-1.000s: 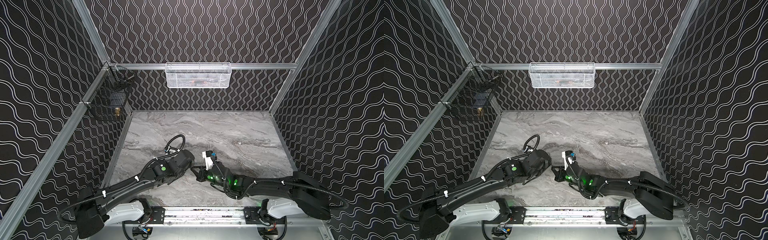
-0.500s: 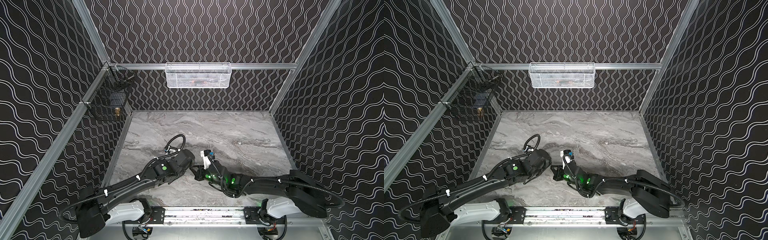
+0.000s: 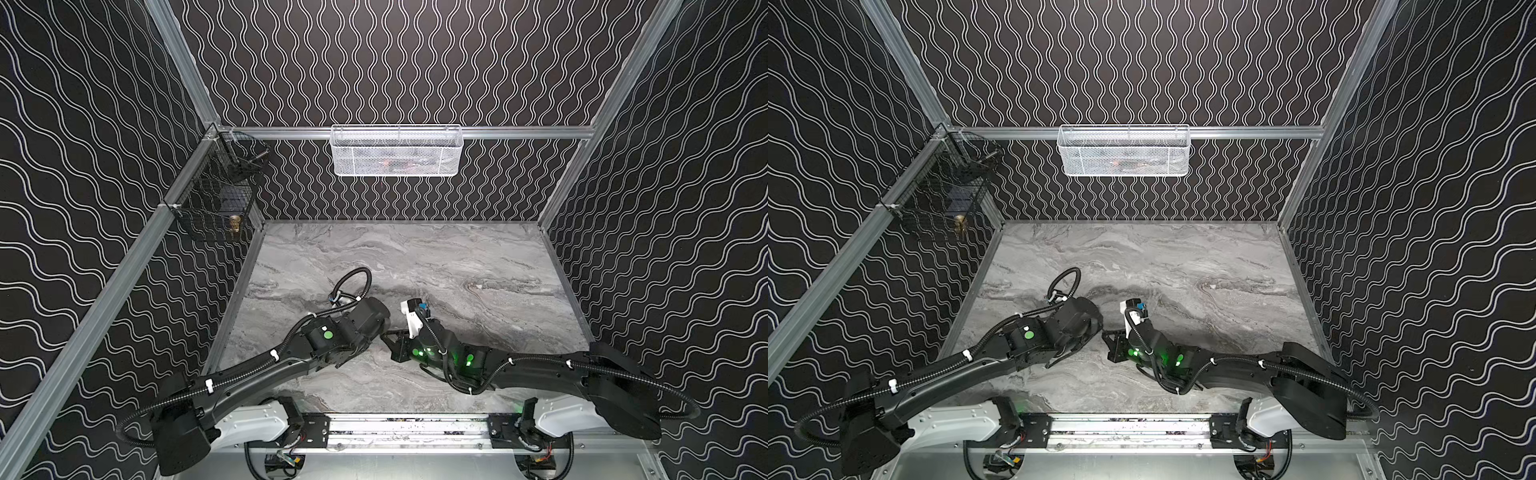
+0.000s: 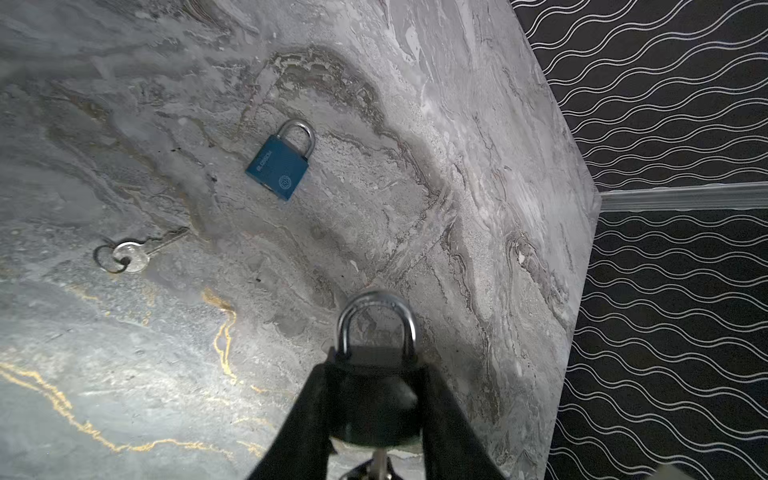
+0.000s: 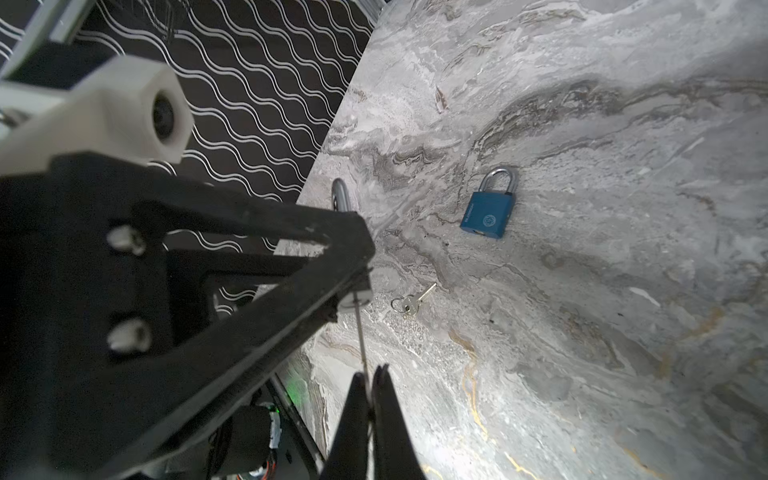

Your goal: Unlock with the key

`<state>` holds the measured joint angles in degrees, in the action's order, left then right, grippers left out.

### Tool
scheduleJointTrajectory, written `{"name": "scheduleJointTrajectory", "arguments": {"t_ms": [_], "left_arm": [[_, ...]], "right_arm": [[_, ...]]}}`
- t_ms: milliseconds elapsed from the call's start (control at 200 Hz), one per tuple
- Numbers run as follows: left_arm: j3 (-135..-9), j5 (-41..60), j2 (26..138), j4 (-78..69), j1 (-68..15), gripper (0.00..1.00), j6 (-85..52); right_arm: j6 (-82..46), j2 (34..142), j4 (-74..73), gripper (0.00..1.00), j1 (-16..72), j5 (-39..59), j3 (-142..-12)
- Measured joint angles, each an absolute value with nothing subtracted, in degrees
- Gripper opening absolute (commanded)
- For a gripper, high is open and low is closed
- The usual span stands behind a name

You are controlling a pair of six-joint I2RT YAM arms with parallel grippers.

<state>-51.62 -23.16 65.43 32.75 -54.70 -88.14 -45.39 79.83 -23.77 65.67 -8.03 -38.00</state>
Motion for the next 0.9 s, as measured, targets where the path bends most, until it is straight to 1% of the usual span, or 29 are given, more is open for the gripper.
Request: {"name": "scheduleJointTrajectory", "arguments": {"t_ms": [175,425,901], "left_arm": [[-50.2,-22.7,64.4,32.8,-54.7,0.03,-88.8],[-48.9,-21.1,62.8,33.9,-54.5,0.03,-90.9],[-48.7,-20.8,61.1,34.2,-54.1,0.03,-94.3]], "right_arm": [[-43.5,78.7,-18.6,0.0,65.7,-7.5,-39.6],[-42.4,76.6,-15.6,0.0,65.6,-10.9,-42.0],[-43.5,78.7,-13.6,0.0,67.3,-8.7,-42.7]]}}
